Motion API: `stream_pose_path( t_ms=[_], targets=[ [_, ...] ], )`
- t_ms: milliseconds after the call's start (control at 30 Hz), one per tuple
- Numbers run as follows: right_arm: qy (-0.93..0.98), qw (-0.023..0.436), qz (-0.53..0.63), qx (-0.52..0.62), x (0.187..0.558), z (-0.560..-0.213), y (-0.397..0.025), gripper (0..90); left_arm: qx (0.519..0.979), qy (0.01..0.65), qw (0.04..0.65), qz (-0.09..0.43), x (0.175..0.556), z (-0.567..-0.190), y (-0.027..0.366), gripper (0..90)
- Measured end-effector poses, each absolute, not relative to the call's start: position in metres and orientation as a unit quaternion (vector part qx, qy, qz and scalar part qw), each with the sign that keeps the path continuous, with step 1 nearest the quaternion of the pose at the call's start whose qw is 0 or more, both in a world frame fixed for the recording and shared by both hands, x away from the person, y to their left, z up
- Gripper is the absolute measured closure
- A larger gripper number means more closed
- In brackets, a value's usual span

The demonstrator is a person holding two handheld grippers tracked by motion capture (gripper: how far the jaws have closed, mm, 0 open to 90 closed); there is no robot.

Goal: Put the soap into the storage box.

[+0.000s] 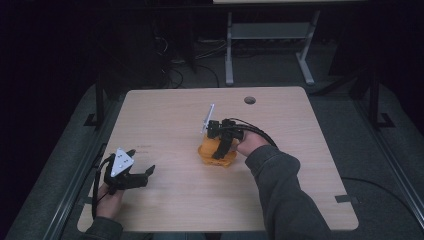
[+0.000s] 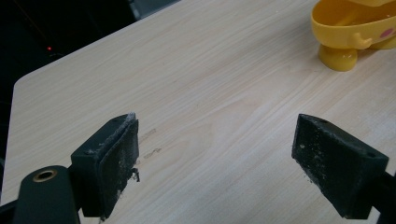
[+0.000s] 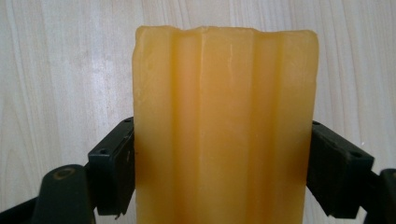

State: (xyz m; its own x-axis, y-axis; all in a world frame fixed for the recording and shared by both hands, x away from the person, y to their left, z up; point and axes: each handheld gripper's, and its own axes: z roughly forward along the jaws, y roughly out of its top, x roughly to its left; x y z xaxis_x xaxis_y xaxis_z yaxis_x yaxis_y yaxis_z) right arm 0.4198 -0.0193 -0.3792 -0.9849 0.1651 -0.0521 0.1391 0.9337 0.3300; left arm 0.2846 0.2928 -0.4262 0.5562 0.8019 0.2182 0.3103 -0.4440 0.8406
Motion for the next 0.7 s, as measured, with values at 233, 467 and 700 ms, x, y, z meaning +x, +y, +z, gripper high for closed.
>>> stream_pose_path(
  t_ms=[233, 467, 700],
  targets=[
    [0.983, 0.036, 0.161, 0.083, 0.4217, -0.3815, -0.0173, 20.5, 0.79, 0.352, 0.393, 0.313, 0.2845, -0.4262, 0.2925, 14.1],
    [0.983, 0.034, 0.159, 0.087, 0.4228, -0.3841, -0.0149, 20.5, 0.788, 0.353, 0.395, 0.313, 0.2847, -0.4265, 0.2924, 14.1],
    [0.982, 0.032, 0.161, 0.09, 0.4244, -0.3863, -0.0135, 20.4, 0.788, 0.354, 0.396, 0.313, 0.2847, -0.4266, 0.2922, 14.1]
  ],
)
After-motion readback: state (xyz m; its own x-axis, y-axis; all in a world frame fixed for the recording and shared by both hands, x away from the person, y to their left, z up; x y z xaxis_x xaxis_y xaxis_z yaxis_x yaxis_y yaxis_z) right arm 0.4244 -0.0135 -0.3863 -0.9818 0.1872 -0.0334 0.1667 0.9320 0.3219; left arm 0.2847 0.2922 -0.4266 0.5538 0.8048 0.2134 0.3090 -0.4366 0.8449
